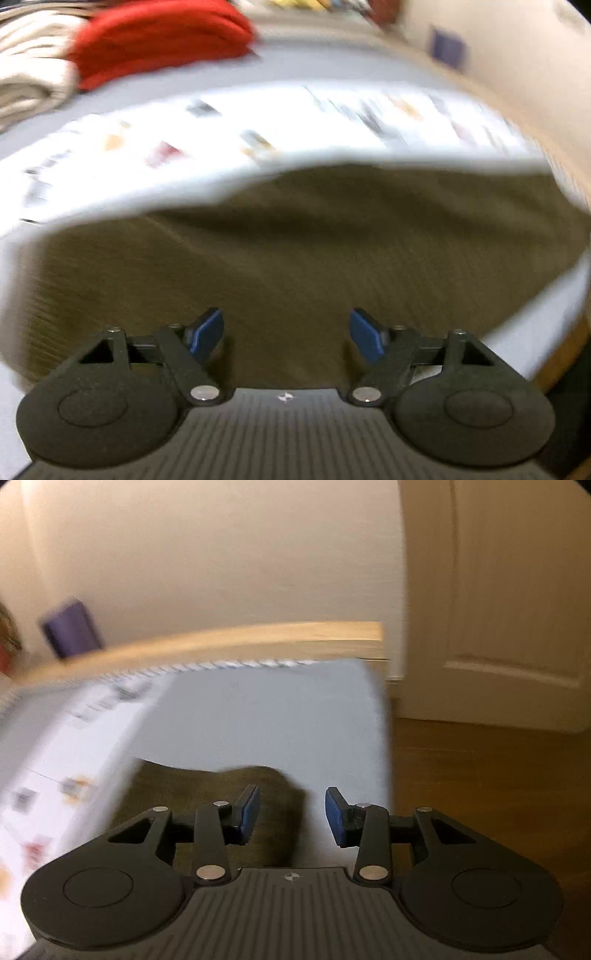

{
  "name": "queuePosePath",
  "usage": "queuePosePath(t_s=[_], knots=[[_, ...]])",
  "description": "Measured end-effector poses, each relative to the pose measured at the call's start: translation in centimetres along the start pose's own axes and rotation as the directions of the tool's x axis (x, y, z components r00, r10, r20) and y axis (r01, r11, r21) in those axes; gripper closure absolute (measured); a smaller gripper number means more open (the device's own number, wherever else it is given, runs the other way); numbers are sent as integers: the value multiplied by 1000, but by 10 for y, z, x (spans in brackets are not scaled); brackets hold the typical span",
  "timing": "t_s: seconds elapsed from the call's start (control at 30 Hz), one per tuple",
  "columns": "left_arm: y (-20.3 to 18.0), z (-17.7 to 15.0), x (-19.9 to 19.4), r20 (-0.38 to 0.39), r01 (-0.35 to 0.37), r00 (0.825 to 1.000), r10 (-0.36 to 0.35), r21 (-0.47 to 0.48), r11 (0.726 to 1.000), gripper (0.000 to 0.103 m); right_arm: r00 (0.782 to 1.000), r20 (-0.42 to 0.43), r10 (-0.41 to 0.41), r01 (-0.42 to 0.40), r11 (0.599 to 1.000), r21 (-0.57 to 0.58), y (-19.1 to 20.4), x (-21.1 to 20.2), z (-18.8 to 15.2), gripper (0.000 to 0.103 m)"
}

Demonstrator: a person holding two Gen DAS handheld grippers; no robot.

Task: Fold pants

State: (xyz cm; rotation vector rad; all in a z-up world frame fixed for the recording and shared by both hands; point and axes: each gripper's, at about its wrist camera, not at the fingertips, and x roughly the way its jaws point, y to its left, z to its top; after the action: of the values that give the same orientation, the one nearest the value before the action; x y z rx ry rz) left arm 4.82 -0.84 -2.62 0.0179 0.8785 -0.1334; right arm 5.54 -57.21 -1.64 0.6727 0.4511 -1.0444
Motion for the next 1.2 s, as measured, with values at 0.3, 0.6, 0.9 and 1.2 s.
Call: queuePosePath(t_s=[0.3,0.6,0.9,1.2], knots=[[179,39,-29,49,-147,985,163,-237,960,14,796,-59,602,-605,795,-41,10,-63,-4,55],[268,13,39,-71,23,994,-81,-599,800,5,746,-153,648,-656,755,3,-19,-82,-15,53],[249,19,71,-123,83,978,-169,-512,855,3,785,-193,588,-590,806,56,-19,-89,-52,52],[249,22,40,-7,85,995,-96,-399,913,56,773,-245,585,-626,767,-141,20,-113,-73,52]])
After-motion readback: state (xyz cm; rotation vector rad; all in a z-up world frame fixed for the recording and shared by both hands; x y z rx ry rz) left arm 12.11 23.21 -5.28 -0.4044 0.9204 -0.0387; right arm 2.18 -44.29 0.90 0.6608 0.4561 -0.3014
